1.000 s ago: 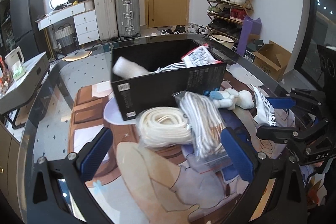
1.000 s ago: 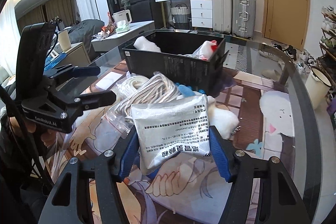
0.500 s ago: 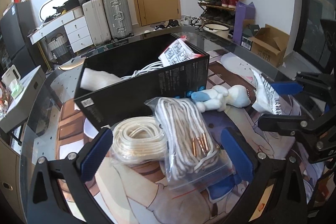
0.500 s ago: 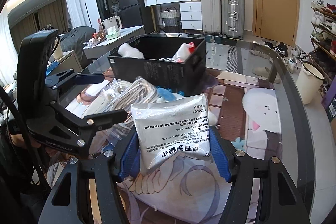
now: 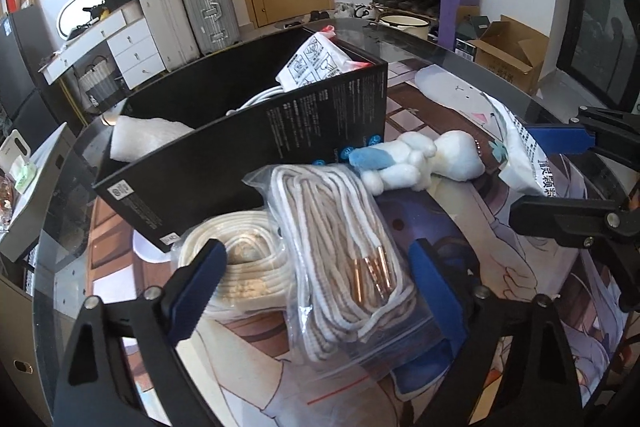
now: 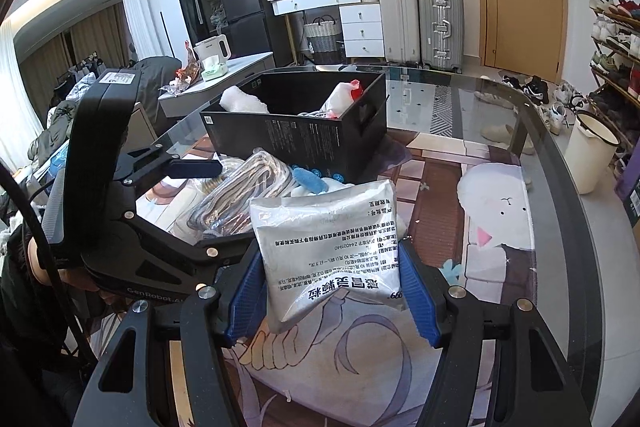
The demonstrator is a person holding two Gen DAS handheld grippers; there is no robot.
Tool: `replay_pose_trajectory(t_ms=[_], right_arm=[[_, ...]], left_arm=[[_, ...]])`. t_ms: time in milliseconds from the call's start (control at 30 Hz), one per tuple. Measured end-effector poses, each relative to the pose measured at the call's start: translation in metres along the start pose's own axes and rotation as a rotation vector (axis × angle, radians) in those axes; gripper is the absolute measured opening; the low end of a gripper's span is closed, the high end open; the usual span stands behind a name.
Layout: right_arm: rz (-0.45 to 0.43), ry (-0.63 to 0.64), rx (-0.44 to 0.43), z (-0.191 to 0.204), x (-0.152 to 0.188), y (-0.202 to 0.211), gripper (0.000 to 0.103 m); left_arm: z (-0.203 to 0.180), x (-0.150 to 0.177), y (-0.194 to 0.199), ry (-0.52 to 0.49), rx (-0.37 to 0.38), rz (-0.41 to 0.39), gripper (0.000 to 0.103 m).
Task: Organize soft objects
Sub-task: 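Close the left gripper on the clear bag of white cords while the right gripper holds the white packet, then carry the cord bag with the left gripper while the right gripper carries the white packet over the box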
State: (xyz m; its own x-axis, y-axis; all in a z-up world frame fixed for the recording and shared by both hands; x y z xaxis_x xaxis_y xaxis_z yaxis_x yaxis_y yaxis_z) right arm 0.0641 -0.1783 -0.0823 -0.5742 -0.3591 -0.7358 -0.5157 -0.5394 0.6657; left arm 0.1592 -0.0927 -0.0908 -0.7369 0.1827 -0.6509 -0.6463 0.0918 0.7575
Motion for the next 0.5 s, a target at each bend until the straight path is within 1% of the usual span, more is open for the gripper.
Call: replay_pose_trajectory(t_ms=[67, 100, 133, 167, 200, 267, 367, 500], right_arm=[[-0.001, 0.001, -0.002, 0.001, 0.0, 0.0, 0.065], [-0.003, 0.004, -0.003, 0.001, 0.0, 0.001, 0.066], [-0.004, 0.005, -0.004, 0.002, -0.001, 0.001, 0.066], [-0.004, 0.007, -0.003, 0.002, -0.001, 0.001, 0.065], [-0.006, 0.008, -0.003, 0.002, -0.001, 0.001, 0.065], [-0.011, 0.008, 0.0, 0.003, -0.002, 0.001, 0.065], [-0.023, 0.005, -0.001, 0.003, -0.004, 0.004, 0.065], [-0.031, 0.008, 0.0, 0.005, -0.006, 0.005, 0.065]], left_arm=[[-0.004, -0.001, 0.0, -0.01, 0.018, -0.003, 0.074], [-0.006, -0.001, 0.001, -0.018, 0.028, -0.007, 0.069], [-0.008, 0.0, 0.003, -0.021, 0.03, -0.013, 0.06], [-0.008, -0.001, 0.005, -0.025, 0.028, -0.019, 0.054], [-0.008, -0.002, 0.006, -0.025, 0.028, -0.025, 0.052], [-0.008, -0.001, 0.01, -0.026, 0.042, -0.033, 0.041], [-0.006, 0.0, 0.017, -0.009, 0.071, -0.036, 0.037], [-0.001, 0.003, 0.026, 0.023, 0.099, -0.051, 0.037]])
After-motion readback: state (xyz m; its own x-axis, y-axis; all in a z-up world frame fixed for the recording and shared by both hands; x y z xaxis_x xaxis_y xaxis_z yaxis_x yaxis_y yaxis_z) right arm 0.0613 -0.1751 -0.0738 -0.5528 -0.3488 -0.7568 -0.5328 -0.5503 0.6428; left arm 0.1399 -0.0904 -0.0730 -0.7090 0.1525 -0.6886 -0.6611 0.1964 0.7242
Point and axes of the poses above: each gripper's, at about its wrist camera, not at the fingertips, and y roughly against the way its jaws point, z to its left, x to its underside, the point moved 10 cm from there along -y, roughly the way its jaws point, and after that the axes turned 4 degrees about y, right-handed, at the moved point
